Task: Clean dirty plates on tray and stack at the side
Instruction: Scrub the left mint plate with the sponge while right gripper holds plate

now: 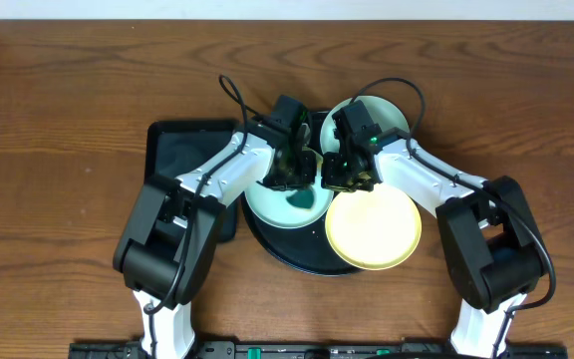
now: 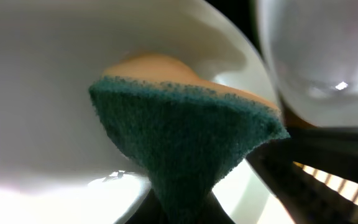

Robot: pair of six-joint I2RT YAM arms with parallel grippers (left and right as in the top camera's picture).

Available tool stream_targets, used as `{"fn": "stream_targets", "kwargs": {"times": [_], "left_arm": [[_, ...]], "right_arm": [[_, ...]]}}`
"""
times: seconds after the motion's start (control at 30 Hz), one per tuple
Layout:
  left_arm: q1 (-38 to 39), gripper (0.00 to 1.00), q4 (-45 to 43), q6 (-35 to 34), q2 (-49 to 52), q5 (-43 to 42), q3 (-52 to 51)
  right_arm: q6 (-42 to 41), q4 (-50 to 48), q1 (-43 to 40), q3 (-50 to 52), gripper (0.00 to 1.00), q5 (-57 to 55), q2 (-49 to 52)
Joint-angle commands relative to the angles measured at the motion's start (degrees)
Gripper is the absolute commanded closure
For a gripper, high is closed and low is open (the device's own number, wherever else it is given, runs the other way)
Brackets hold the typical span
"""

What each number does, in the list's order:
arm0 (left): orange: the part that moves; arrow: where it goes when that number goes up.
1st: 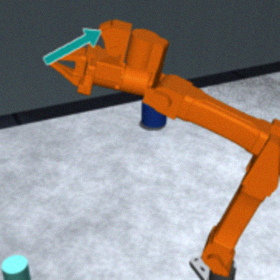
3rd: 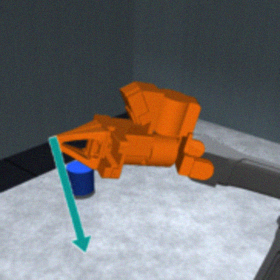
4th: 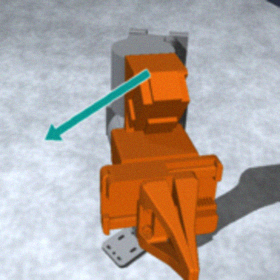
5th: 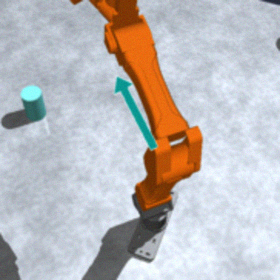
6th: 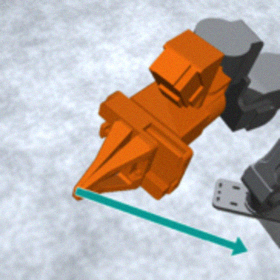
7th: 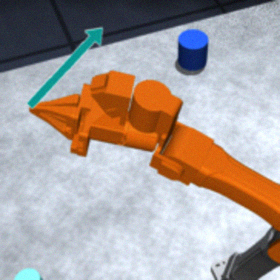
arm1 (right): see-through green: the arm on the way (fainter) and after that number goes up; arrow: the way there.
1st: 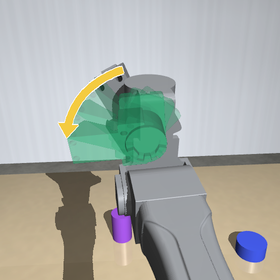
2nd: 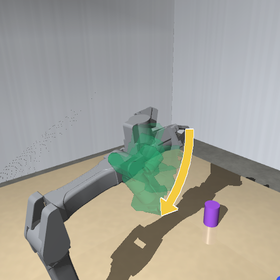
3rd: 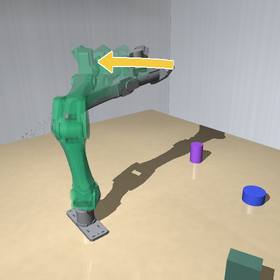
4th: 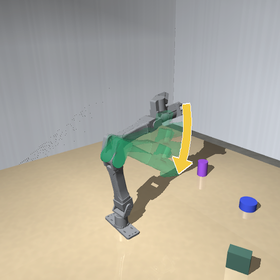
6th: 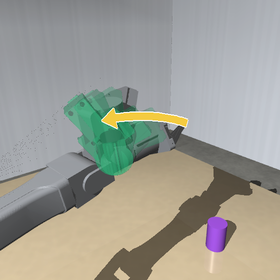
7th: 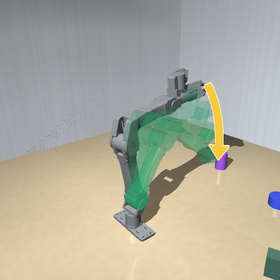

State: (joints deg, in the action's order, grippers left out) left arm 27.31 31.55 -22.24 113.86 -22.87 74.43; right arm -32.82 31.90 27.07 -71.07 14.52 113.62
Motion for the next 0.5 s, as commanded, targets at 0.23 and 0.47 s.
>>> {"fn": "stream_targets", "kwargs": {"times": [0.23, 0.47], "left_arm": [[0.7, 0.92, 4.9, 0.8, 1.4, 24.8, 3.5], [0.8, 0.93, 14.3, -1.3, 1.5, 33.1, 6.1]], "right_arm": [[0.3, 0.6, 0.0, 1.9, 0.99, -1.2, 1.8], [0.3, 0.6, 0.0, 1.9, 0.99, -1.2, 1.8]]}}
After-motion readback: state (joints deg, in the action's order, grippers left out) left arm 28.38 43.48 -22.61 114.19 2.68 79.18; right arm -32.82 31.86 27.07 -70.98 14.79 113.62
